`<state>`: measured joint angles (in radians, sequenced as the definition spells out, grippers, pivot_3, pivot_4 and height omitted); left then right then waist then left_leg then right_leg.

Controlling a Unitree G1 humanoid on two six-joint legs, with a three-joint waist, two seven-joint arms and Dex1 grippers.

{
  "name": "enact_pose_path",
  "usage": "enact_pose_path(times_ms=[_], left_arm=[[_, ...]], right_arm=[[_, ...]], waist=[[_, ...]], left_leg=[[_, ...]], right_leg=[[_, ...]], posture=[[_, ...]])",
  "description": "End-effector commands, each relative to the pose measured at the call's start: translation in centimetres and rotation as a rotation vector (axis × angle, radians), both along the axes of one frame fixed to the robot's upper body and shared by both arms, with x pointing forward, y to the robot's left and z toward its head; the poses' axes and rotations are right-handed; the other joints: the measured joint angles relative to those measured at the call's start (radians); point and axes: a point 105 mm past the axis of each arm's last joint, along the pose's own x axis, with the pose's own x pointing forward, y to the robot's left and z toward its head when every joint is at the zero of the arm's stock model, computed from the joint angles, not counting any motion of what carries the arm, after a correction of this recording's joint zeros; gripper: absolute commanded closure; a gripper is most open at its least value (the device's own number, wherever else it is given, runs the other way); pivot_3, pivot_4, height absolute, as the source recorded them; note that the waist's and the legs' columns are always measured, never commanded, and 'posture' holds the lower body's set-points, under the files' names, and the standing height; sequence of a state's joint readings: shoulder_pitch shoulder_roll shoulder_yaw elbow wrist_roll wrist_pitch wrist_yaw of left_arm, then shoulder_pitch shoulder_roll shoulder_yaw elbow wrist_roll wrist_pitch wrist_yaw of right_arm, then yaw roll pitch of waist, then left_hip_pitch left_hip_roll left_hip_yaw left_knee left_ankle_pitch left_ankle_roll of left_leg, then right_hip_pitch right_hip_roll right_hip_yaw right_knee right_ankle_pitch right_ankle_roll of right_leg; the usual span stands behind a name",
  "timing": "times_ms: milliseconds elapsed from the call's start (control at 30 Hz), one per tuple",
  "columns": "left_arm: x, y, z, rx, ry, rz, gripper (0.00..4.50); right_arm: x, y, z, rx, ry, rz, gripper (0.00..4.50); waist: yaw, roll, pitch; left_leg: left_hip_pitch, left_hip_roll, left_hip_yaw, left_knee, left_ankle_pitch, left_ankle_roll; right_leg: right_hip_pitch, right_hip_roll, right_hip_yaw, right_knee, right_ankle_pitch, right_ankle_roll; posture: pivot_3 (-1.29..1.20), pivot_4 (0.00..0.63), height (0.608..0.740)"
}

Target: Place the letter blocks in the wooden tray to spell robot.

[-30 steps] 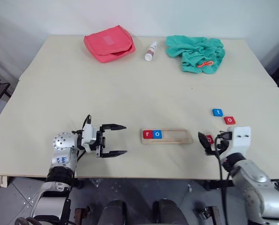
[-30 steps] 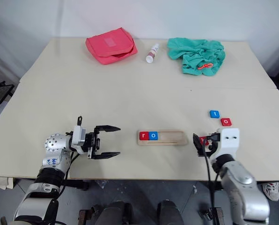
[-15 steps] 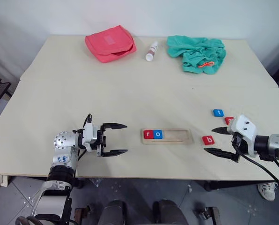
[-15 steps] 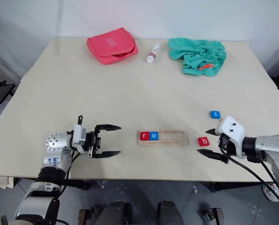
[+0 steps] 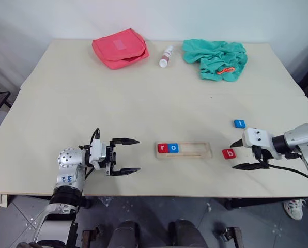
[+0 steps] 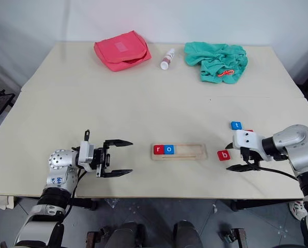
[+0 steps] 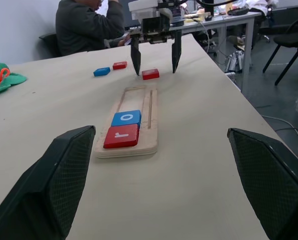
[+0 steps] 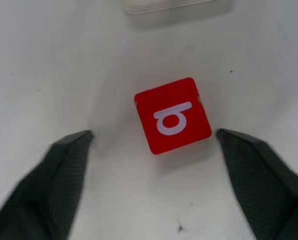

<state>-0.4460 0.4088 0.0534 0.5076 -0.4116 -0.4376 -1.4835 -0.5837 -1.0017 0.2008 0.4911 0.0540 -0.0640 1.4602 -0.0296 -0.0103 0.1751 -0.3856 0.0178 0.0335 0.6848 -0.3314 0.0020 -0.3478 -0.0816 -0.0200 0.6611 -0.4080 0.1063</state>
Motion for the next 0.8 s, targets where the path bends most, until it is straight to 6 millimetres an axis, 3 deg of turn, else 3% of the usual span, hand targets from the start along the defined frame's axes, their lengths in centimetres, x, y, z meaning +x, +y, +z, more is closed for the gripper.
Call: enact_pose_path(times_ms=[33, 167, 200, 400, 533, 700, 800], left_arm=[[-0.1, 0.3, 0.5, -0.012, -0.025, 0.015, 0.0], [-0.1, 0.2, 0.5, -0.013, -0.025, 0.017, 0.0], [-0.1, 0.2, 0.5, -0.014, -0.026, 0.018, 0.0], [-0.2, 0.2, 0.5, -0.018, -0.024, 0.022, 0.0], [-0.3, 0.1, 0.4, -0.019, -0.022, 0.022, 0.0], [-0.5, 0.1, 0.3, -0.018, -0.018, 0.016, 0.0], [-0.3, 0.2, 0.2, -0.009, -0.016, 0.015, 0.0]], right_arm=[[0.2, 0.0, -0.5, -0.009, 0.019, -0.004, 1.64], [0.6, 0.2, -0.4, -0.008, 0.008, -0.004, 2.92], [0.8, 0.2, -0.1, -0.006, -0.007, -0.01, 3.03], [1.2, 0.8, 2.8, 0.034, -0.057, -0.03, 3.03], [1.2, 2.2, 4.6, 0.05, -0.05, -0.022, 3.03], [1.2, 5.1, 5.9, 0.082, -0.011, -0.008, 3.03], [1.1, 8.3, 5.8, 0.091, 0.028, 0.079, 3.03]], waist=[[0.0, 0.0, 0.0], [-0.001, 0.0, 0.0], [-0.002, 0.0, 0.0], [0.0, 0.0, 0.0], [0.0, 0.0, 0.0], [0.002, 0.0, 0.0], [-0.001, 0.0, 0.0]], left_leg=[[0.0, 0.0, 0.0, 0.0, 0.0, 0.0], [0.001, 0.0, 0.0, 0.0, 0.0, 0.0], [0.001, 0.0, 0.0, 0.0, 0.0, 0.0], [0.001, 0.0, 0.0, 0.0, 0.0, 0.0], [0.0, 0.0, 0.0, 0.0, 0.0, 0.0], [0.0, 0.0, -0.001, 0.0, 0.0, 0.0], [0.0, 0.0, -0.001, 0.0, 0.0, 0.0]], right_leg=[[0.0, 0.0, 0.0, 0.0, 0.0, 0.0], [0.001, 0.0, 0.0, 0.0, 0.0, 0.0], [0.001, 0.0, 0.0, 0.0, 0.0, 0.0], [0.001, 0.0, 0.0, 0.0, 0.0, 0.0], [0.0, 0.0, 0.0, 0.0, 0.0, 0.0], [0.0, 0.0, 0.0, 0.0, 0.0, 0.0], [0.0, -0.001, -0.001, 0.0, 0.0, 0.0]], posture=[[0.0, 0.15, 0.74], [0.0, 0.15, 0.74], [0.0, 0.15, 0.74], [0.0, 0.15, 0.74], [0.0, 0.15, 0.74], [0.0, 0.15, 0.74], [0.0, 0.15, 0.74]])
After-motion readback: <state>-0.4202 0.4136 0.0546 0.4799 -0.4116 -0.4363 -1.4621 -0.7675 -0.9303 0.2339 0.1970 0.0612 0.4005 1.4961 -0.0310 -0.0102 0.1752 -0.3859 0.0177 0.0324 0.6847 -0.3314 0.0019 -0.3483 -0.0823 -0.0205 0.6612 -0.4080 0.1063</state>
